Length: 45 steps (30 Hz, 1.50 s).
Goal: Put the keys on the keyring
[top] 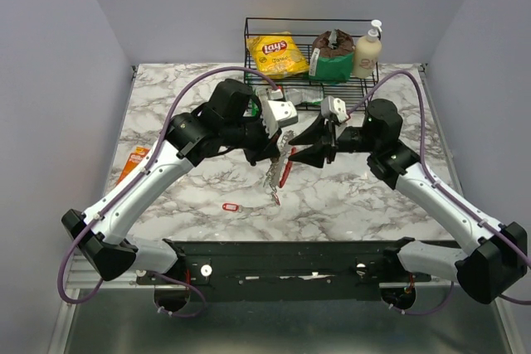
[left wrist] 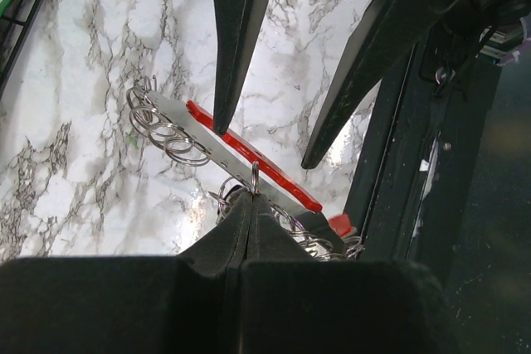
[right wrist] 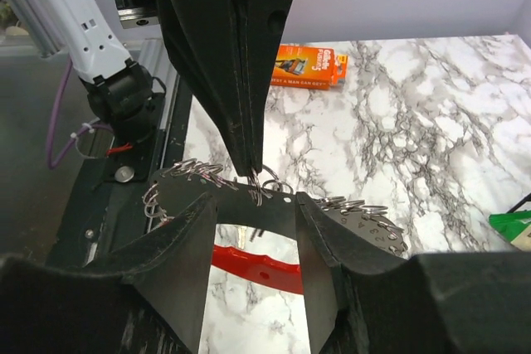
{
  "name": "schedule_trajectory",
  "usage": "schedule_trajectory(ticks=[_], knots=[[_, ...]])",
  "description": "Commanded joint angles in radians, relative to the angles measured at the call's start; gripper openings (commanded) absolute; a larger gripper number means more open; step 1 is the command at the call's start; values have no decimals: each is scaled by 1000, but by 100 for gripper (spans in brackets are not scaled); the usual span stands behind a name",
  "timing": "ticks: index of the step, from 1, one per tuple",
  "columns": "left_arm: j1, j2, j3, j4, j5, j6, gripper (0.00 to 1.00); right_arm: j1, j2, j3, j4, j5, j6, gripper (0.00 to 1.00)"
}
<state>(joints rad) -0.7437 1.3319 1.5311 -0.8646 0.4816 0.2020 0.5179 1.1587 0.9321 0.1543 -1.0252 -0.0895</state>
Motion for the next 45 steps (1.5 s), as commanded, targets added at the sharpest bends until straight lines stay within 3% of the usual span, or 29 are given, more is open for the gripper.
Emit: schedule_trajectory(ticks=[1,15,18,19,22,27,31,34,39,42,45], knots=[[-11,4,21,10,14,8,0,11,13,33,-1,-47,13,50],[-20,16,23,26,32,5,0,30,52,19,82,-82,79,35],[-22,20,18,26,38,8,0,28,58,22,85,-88,85,24],[-22,21,17,27,40,7,0,31,61,24,82,-91,83,14],[-22,18,15,32,40,10,0,33,73,36,53,-99,70,1],[-22,6,14,39,38,13,0,31,78,45,27,-107,50,1],[-22,1,11,36,32,13,0,31,70,42,-5,-95,14,26],[-22,-2,6,33,31,16,0,31,59,37,-16,-81,4,29],[-22,0,6,32,40,14,0,31,59,37,-19,-78,4,22],[-22,-5,6,36,40,14,0,31,67,46,-32,-79,2,4],[-22,-14,4,41,26,13,0,31,73,50,-38,-67,0,1]])
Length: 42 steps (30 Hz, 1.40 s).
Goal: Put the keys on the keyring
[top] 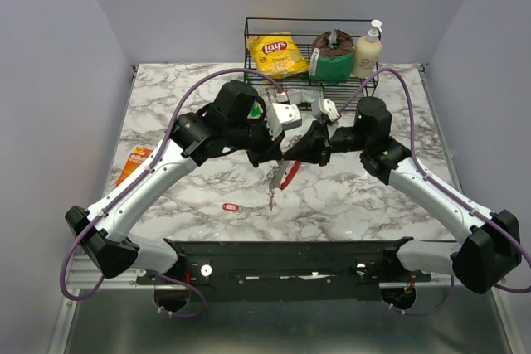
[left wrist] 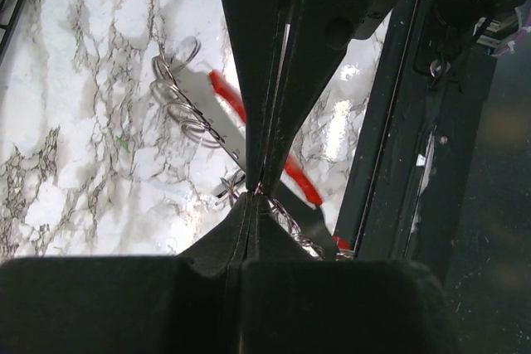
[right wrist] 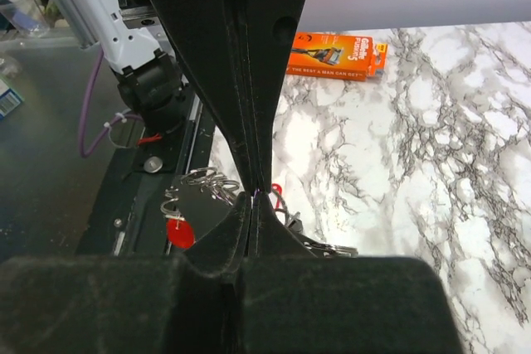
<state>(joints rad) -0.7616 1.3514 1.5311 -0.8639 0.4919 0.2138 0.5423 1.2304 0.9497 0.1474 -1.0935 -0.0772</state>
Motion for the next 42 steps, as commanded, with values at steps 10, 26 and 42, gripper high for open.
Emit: schedule_trajectory(ticks=[10,26,42], knots=[[1,-158,-121,256,-214,-108,58,7,-42,6,36,41,-13,1],[199,-293,-500,765,203,-399,64,5,37,-140,434,-49,201,1],[240,-365,-627,865,496,-510,58,4,38,-111,435,-71,209,1]])
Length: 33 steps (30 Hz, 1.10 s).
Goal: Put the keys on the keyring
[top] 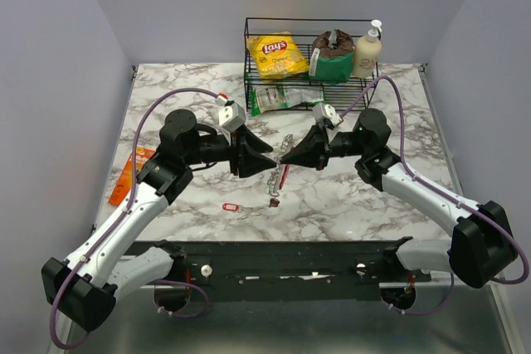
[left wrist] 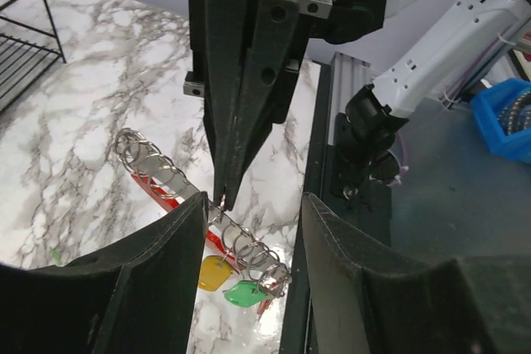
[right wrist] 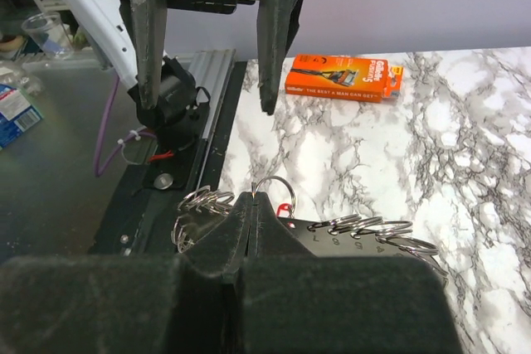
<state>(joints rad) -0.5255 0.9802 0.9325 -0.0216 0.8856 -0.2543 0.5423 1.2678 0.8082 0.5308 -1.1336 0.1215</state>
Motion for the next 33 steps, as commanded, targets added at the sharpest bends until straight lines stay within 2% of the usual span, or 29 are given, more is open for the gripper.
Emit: schedule_trajectory(ticks=[1,8,12,26,28,30,33], knots=[[5,18,-31,26,108,-48,58,4,1,34,51,-28,12,1],[4,45,-80,114,133,-120,59,2,-16,42,51,-6,24,1],[5,55,-83,123,116,-122,65,4,-31,46,51,-2,30,1],[9,117,-81,176,92,-125,66,2,-51,48,41,-3,27,1],[10,115,-80,198,92,-126,63,2,-51,48,41,-5,27,1],[10,115,-83,218,93,-138,53,2,-48,49,41,-6,27,1],[10,115,-89,256,101,-152,46,2,-51,49,41,-8,27,1]])
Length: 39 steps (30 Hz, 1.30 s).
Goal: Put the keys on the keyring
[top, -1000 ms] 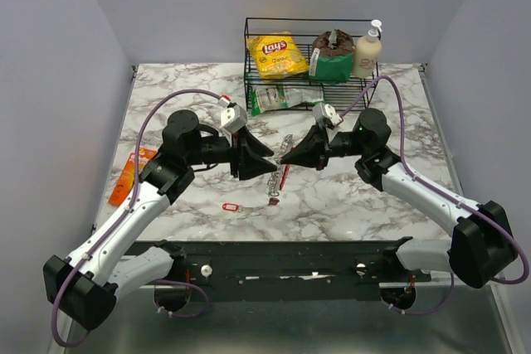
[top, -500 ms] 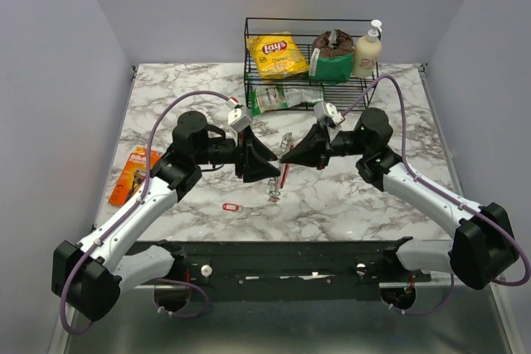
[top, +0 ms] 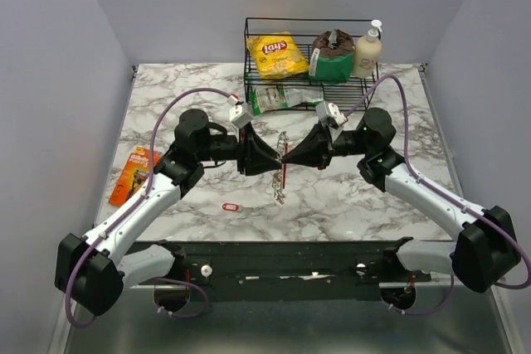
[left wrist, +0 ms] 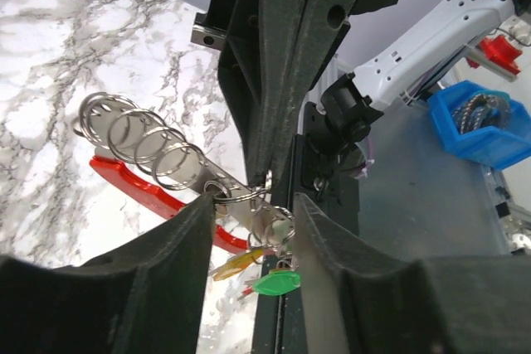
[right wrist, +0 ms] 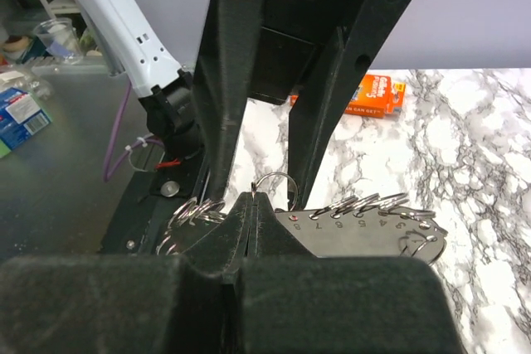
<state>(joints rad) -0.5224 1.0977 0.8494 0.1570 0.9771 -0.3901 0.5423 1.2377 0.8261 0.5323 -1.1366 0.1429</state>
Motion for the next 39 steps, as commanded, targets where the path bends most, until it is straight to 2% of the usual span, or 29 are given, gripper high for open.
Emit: schedule_trajectory(ticks=[1,9,17,28,29,32,33,34,39], knots=[[7,-1,-7,94,11,-21,45,1,-21,33,40,-5,6,1],[7,5,-7,139,38,-47,35,2,-20,30,54,-6,18,1],[5,-1,-26,154,44,-53,41,2,-27,27,83,-2,41,1],[-27,33,-12,225,44,-81,39,2,-15,19,150,-23,96,1],[-30,36,-10,225,44,-81,37,2,-15,18,155,-25,106,1],[-37,47,-4,227,51,-81,17,2,-14,13,172,-29,116,1],[-37,47,-3,227,52,-82,7,2,-12,11,175,-31,118,1],[-39,47,-1,219,48,-81,0,2,-12,11,176,-31,119,1],[-39,21,19,127,-1,-15,0,2,-11,11,178,-38,119,3]])
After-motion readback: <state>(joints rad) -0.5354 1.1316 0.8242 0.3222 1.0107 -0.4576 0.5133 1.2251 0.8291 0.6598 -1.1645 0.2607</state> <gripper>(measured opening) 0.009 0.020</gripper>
